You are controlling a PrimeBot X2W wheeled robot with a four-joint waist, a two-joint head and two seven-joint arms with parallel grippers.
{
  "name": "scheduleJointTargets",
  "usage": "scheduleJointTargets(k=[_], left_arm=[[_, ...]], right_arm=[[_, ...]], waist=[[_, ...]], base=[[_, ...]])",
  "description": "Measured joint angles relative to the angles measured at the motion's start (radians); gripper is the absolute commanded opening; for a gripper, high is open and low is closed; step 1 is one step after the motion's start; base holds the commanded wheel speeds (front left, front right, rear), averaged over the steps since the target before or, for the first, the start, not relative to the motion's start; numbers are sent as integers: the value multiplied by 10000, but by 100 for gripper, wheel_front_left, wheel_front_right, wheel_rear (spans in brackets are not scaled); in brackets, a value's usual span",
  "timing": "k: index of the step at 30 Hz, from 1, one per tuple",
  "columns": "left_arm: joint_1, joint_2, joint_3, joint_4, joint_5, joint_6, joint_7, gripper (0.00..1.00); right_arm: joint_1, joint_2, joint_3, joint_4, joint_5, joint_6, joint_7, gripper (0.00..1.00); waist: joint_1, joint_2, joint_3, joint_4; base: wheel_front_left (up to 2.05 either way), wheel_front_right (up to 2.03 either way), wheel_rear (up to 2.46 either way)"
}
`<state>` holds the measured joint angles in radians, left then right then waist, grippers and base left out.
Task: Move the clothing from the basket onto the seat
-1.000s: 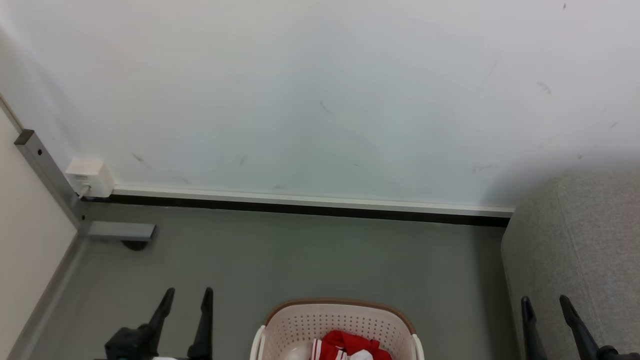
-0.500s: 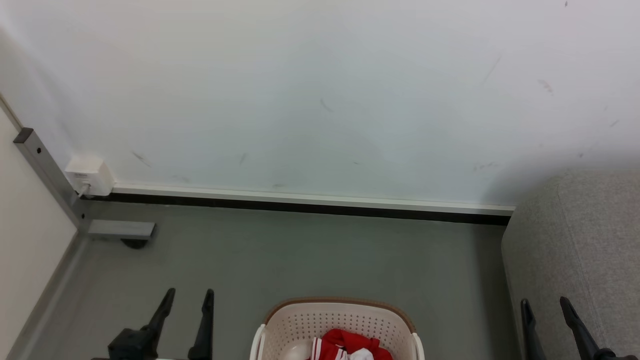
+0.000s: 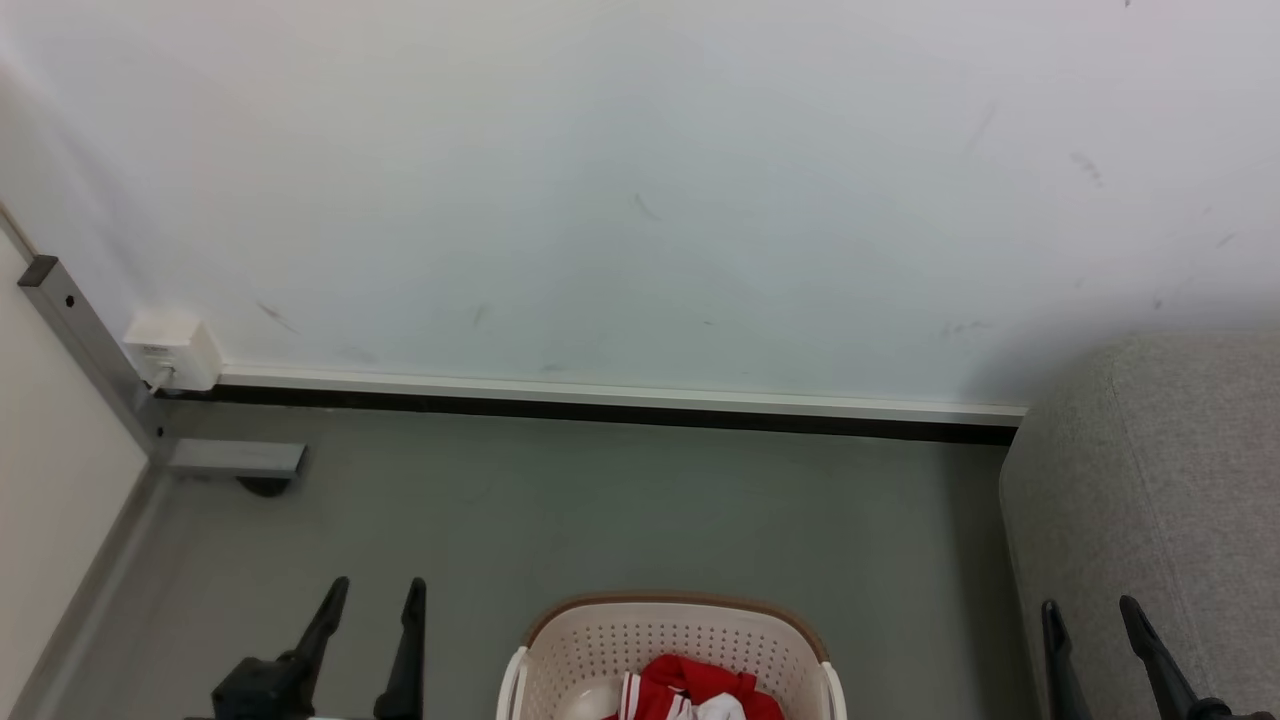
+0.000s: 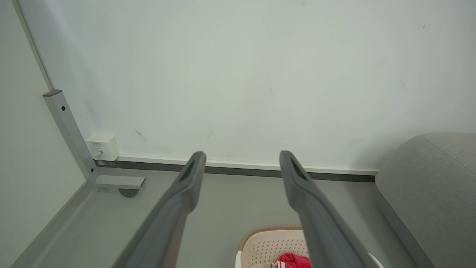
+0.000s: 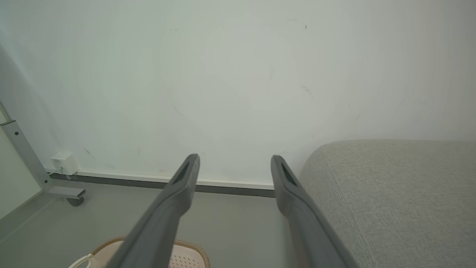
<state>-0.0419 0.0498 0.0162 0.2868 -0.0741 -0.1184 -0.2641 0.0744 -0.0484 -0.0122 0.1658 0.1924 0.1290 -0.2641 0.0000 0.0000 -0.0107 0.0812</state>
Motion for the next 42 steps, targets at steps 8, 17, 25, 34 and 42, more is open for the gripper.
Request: scheduleJointTargets(k=[8,17,25,34,42], left_arm=[[0,-4,4,23,-13,-4,0,100],[-525,-8,-571,307,-8,-58,0,100],[-1832,107,-1670,1664,13,-104,-2,100],[-4327,247,-3720,3919,-585,-128,585,100],[-6211,199,-4863,5601,-1162,-130,1164,100]], right_arm=[[-1,-2,12,8,0,0,0,100],[-143,-4,29,-100,0,2,-2,100],[-649,-6,79,-268,0,2,-2,100],[-1497,-8,153,-506,-75,4,-2,100],[-2135,-8,19,-995,-121,4,-2,100]], waist=[[0,0,35,-82],[0,0,594,-269],[0,0,1511,-368],[2,0,3090,-630],[3,0,4576,-1034]], base=[[0,0,0],[0,0,0],[0,0,0],[0,0,0],[0,0,0]])
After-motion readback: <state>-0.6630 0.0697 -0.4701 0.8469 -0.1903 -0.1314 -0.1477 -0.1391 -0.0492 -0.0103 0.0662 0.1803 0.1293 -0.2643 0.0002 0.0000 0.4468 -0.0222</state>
